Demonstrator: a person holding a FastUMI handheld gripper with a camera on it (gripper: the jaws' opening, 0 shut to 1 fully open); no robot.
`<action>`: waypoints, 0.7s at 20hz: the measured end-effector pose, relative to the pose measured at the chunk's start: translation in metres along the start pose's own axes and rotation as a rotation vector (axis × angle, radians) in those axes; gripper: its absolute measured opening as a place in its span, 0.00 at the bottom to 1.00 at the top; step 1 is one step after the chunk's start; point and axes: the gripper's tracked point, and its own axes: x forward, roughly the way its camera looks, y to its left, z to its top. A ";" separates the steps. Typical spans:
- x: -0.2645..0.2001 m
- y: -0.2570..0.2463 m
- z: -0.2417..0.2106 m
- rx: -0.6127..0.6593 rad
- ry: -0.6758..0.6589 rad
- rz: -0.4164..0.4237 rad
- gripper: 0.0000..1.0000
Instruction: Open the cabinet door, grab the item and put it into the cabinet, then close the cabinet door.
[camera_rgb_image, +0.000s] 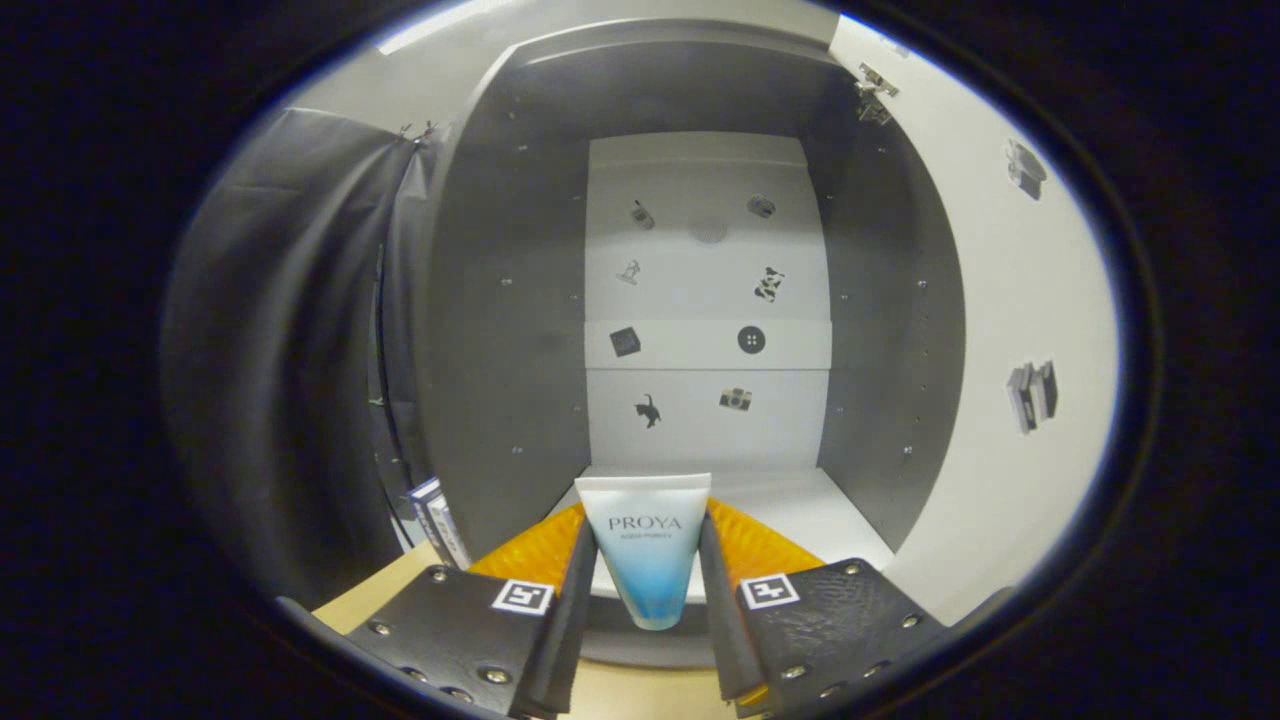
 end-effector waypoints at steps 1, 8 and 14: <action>0.014 -0.005 -0.001 0.007 -0.002 -0.006 0.53; 0.084 -0.021 -0.026 0.047 0.058 -0.042 0.53; 0.096 -0.026 -0.031 0.077 0.082 -0.044 0.54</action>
